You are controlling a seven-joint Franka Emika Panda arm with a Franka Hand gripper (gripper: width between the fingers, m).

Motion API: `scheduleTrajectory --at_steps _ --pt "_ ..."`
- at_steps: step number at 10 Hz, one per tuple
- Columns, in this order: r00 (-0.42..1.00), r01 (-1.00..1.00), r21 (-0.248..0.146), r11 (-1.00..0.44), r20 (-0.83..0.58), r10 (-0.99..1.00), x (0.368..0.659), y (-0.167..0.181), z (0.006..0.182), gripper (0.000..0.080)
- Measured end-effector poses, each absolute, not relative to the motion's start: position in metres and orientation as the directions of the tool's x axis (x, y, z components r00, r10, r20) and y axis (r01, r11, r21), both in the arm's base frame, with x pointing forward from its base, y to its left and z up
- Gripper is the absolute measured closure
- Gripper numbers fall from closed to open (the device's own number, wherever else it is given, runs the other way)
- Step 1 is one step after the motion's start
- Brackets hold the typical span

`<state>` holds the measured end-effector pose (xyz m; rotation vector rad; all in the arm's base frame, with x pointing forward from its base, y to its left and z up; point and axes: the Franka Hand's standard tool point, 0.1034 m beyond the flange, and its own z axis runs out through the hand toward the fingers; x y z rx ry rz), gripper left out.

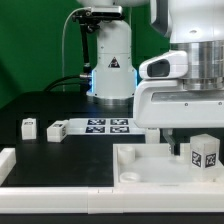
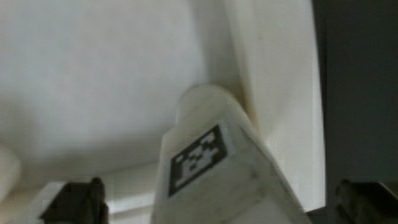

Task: Assemble one leg

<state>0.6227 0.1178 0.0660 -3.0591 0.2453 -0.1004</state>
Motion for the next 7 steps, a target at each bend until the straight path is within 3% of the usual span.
scheduleTrajectory --at_steps 3,5,7 --pt "0.975 0.214 -0.036 -0.976 0.074 0.211 0.6214 0.1165 0.0651 0.015" --pt "0.96 0.271 -0.029 -0.962 0.076 0.269 0.6216 0.1155 0.065 0.015" --pt "0.96 0.271 -0.029 -0.962 0.075 0.269 0.6214 0.1152 0.0648 0.0419"
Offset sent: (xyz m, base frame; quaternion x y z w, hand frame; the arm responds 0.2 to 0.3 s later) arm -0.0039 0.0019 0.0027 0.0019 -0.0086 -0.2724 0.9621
